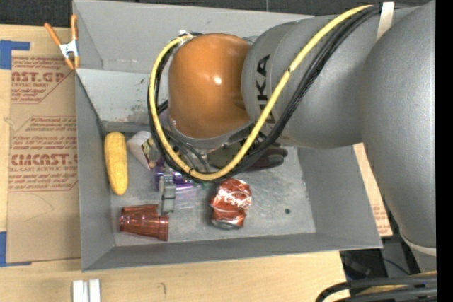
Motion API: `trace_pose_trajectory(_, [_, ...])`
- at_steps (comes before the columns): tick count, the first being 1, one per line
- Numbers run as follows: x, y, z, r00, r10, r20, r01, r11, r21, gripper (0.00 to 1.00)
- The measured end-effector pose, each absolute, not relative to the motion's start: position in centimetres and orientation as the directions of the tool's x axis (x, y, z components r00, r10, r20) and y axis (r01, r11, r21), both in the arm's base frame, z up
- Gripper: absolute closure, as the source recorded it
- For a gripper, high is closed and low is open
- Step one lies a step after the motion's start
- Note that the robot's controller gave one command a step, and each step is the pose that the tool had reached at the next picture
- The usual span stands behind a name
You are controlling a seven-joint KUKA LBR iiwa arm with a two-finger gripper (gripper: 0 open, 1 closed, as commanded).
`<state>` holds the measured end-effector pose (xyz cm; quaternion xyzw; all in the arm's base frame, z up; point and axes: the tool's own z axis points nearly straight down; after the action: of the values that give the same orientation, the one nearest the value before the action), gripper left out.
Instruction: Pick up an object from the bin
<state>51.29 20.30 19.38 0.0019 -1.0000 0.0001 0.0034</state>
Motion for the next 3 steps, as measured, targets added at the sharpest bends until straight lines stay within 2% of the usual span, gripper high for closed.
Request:
trace_pose_trajectory(1, [51.5, 20.2, 19.8, -1.000, -0.002, 0.000, -0.002, 1.000, 0.001, 0.00])
trace_pose_trajectory(2, [53.3, 16.8, 15.9, -0.998, 0.057, -0.007, 0.057, 0.998, 0.005, 0.00])
trace_pose_trajectory(3, [52.8, 15.1, 12.6, -1.000, 0.021, -0.005, 0.021, 1.000, -0.001, 0.00])
